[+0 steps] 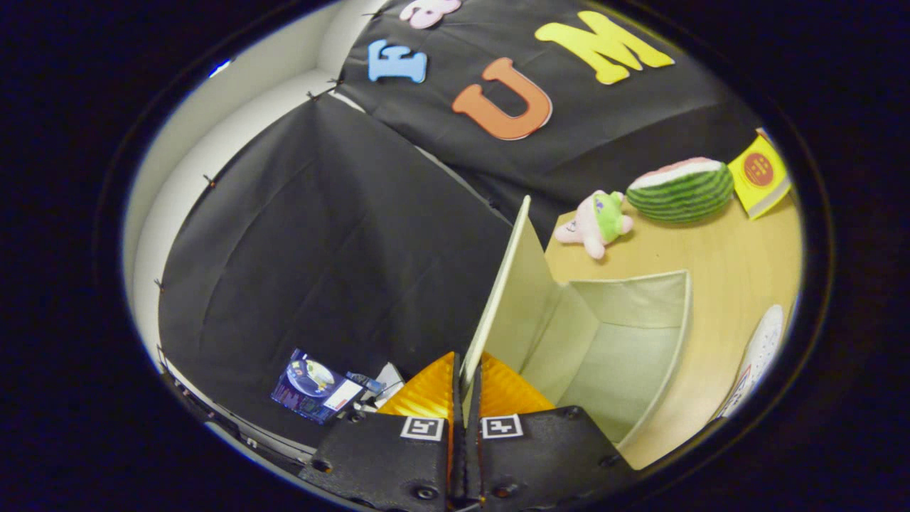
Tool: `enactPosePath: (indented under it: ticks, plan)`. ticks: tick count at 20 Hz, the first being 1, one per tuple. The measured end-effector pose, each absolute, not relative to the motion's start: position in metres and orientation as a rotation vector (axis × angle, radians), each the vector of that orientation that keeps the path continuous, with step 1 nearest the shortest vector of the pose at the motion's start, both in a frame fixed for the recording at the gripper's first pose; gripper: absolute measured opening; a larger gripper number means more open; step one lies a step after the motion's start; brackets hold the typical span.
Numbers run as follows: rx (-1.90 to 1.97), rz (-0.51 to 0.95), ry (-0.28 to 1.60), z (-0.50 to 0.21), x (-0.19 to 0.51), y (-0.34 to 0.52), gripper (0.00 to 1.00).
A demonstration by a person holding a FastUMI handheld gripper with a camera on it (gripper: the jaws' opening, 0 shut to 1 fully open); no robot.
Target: Open the storage box then place both shoes into the box .Put the left shoe in first, then the right shoe, with the right side of both shoes facing outward in a uniform manner.
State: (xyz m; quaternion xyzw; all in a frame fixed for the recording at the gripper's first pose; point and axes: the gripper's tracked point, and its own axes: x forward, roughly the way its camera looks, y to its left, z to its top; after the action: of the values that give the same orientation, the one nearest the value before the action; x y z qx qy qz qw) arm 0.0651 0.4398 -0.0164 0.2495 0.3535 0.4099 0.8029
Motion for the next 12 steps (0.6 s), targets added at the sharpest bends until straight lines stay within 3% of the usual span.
enactPosePath:
  ticks: [5, 9, 12]
  plan:
    - [0.343, 0.937, 0.713, -0.008, 0.064, 0.511, 0.19]
    - [0.228, 0.925, 0.599, 0.0, 0.062, 0.523, 0.81]
    - [0.2, 0.905, 0.521, 0.008, 0.06, 0.521, 0.94]
